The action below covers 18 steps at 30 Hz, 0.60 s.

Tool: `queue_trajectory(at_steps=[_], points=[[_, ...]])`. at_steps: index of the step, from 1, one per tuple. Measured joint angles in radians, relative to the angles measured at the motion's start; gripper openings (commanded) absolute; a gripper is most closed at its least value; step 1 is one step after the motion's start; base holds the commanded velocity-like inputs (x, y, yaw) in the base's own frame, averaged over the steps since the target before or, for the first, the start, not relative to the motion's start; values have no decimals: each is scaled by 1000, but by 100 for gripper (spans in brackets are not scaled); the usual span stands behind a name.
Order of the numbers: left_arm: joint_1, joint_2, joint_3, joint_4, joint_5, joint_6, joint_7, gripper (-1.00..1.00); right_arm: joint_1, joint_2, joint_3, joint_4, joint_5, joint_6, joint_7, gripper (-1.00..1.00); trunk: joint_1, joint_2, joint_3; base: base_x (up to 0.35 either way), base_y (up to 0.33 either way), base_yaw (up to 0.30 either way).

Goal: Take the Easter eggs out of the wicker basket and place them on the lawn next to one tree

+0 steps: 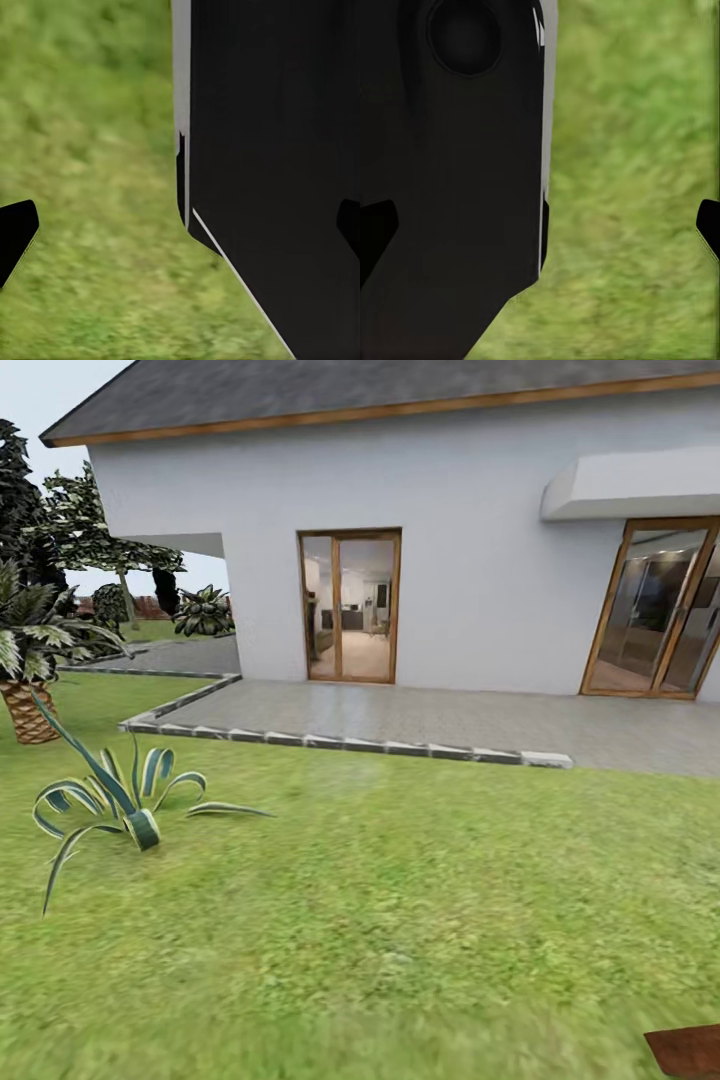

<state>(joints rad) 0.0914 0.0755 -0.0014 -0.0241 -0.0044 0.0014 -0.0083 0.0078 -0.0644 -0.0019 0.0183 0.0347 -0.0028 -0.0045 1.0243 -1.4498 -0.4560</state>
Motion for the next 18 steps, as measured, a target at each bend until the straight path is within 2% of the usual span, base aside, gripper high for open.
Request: queue_trajectory(at_steps=[18], points=[[0, 0, 0, 0, 0, -1, 0, 100, 0, 0, -1, 0, 0, 0, 0, 100, 0, 0, 0, 336, 0, 0]])
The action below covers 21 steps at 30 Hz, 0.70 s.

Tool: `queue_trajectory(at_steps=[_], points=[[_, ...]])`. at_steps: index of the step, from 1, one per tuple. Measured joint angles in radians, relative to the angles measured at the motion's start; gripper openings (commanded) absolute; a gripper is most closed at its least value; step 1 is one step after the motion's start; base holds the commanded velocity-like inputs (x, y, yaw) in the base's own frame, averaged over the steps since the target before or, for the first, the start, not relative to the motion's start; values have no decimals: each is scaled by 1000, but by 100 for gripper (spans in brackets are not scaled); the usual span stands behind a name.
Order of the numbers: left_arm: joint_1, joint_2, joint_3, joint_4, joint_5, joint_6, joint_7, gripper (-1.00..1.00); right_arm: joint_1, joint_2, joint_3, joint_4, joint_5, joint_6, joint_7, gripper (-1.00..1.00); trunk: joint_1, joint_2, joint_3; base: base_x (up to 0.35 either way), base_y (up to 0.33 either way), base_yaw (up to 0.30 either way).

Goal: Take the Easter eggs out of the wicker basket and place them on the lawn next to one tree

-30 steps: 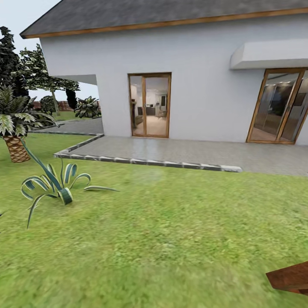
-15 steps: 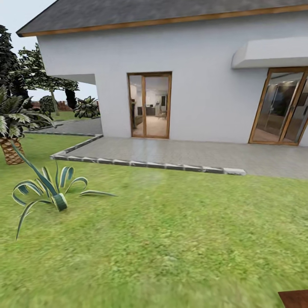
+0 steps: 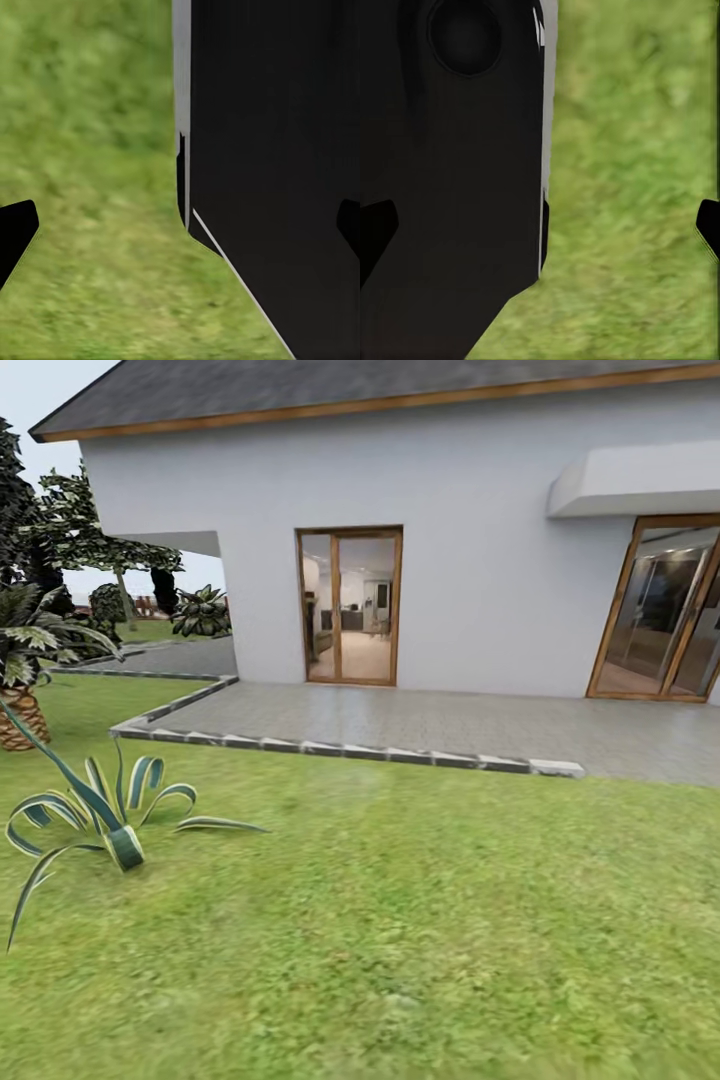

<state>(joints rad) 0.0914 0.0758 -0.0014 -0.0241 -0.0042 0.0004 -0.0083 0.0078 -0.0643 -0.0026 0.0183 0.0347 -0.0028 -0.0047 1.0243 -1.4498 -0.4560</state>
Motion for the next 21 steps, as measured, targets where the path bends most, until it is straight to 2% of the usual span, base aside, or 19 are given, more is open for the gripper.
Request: queue_trajectory(at_steps=[21], points=[[0, -1, 0, 0, 1, -2, 1, 100, 0, 0, 0, 0, 0, 0, 0, 100, 0, 0, 0, 335, 0, 0]])
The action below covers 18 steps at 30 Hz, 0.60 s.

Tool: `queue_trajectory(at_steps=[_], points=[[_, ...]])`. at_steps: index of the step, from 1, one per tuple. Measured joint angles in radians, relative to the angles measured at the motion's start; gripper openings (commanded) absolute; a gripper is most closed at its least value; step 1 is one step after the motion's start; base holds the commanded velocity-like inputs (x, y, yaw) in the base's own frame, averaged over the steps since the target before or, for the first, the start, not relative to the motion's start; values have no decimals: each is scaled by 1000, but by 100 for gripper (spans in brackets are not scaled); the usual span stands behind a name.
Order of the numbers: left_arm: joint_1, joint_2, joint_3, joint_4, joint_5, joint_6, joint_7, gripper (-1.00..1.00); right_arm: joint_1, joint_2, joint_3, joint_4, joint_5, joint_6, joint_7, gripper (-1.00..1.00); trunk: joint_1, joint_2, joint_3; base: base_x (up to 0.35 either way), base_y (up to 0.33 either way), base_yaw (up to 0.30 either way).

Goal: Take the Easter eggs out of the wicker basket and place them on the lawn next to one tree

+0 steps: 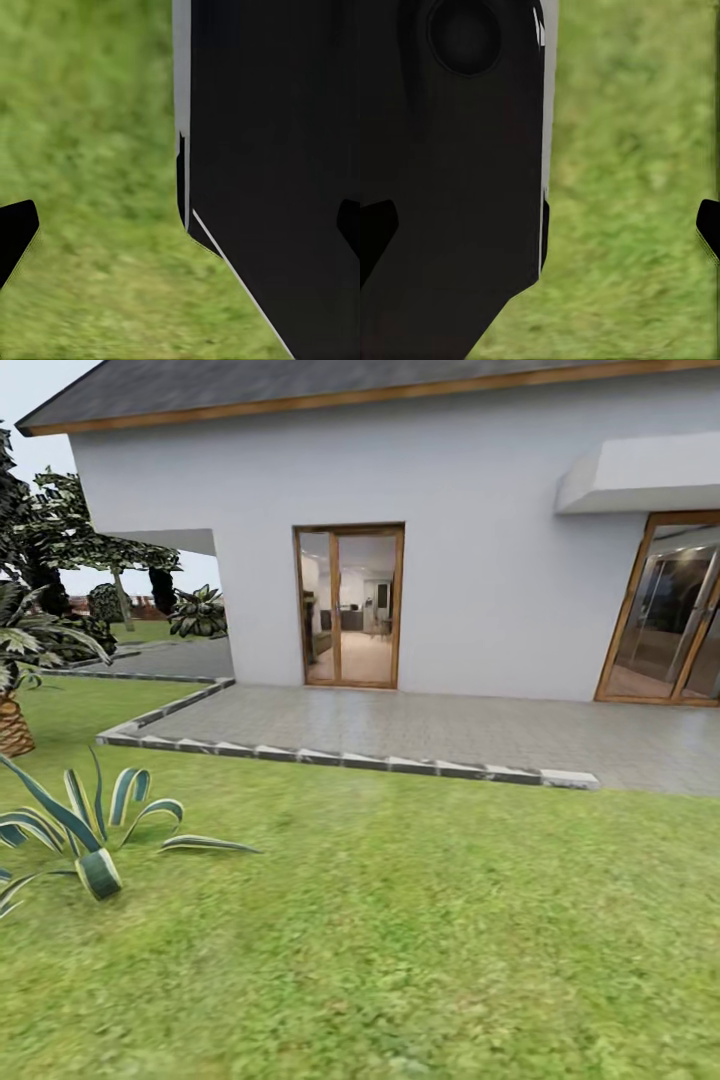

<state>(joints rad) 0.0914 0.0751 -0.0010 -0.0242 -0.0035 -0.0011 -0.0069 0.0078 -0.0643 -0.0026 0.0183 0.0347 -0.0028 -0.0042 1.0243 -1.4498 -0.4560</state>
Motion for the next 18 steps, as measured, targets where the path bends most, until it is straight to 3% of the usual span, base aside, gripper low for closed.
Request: queue_trajectory(at_steps=[18], points=[[0, 1, 1, -2, 1, -2, 0, 100, 0, -2, 5, 12, 1, 2, 0, 100, 0, 0, 0, 333, 0, 2]])
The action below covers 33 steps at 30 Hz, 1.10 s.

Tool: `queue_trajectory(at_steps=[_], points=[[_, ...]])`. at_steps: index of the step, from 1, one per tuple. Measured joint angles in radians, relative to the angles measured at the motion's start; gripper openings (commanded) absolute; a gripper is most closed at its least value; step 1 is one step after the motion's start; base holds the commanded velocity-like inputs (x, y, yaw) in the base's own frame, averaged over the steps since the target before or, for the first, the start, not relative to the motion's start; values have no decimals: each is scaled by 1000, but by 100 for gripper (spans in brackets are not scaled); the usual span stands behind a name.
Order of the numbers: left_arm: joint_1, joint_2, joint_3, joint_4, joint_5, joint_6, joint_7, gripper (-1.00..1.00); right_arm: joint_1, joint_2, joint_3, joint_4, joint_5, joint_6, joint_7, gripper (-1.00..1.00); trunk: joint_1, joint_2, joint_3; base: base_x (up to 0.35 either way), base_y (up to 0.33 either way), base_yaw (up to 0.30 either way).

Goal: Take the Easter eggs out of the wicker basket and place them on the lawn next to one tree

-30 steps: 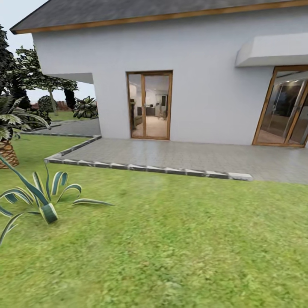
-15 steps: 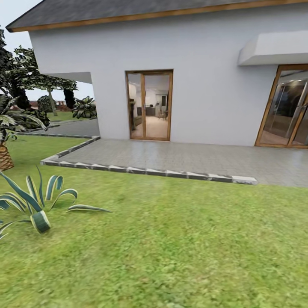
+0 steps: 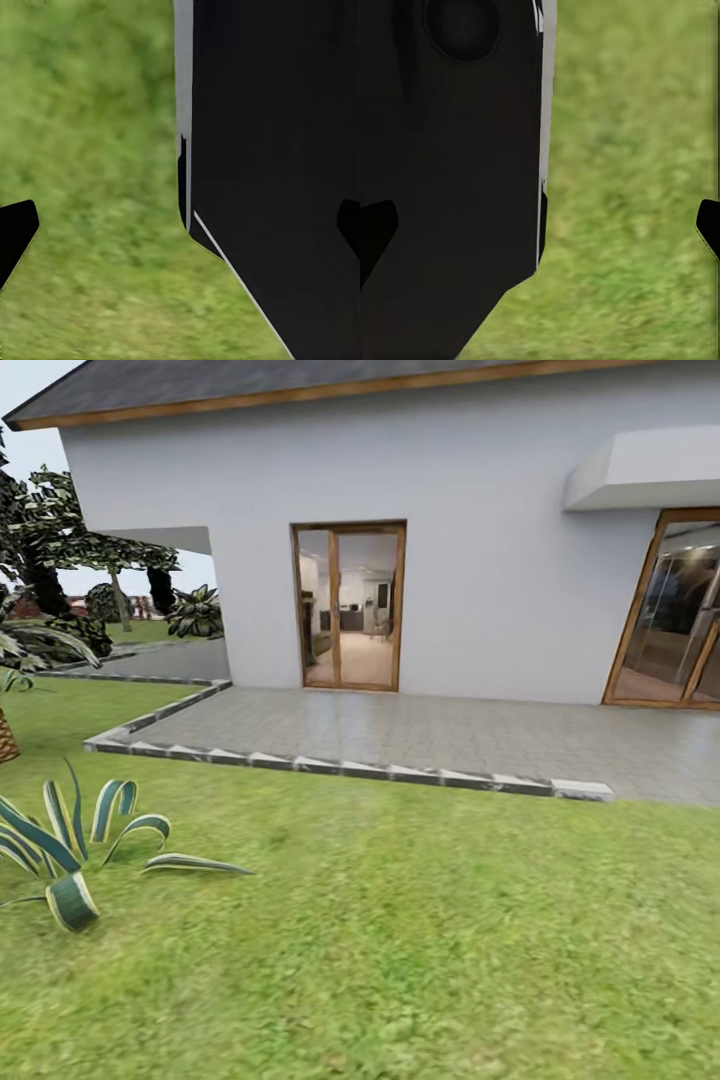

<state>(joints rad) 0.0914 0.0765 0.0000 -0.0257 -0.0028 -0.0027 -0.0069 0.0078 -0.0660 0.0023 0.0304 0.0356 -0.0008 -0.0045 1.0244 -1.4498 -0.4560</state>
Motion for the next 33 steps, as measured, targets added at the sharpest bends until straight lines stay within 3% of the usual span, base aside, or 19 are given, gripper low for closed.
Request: queue_trajectory(at_steps=[19, 24, 33], points=[[0, 2, 0, 0, 0, 0, 0, 100, 0, 7, -6, -13, -6, -3, -1, 100, 1, 0, 0, 50, 5, 254], [0, 2, 0, 1, 0, 0, 0, 100, 0, 8, -2, -14, 2, -3, -1, 100, 1, 0, 0, 0, 213, 262], [0, 2, 0, 0, 0, 0, -1, 100, 0, 6, 1, -14, 7, -2, -1, 100, 1, 0, 0, 0, 322, 23]])
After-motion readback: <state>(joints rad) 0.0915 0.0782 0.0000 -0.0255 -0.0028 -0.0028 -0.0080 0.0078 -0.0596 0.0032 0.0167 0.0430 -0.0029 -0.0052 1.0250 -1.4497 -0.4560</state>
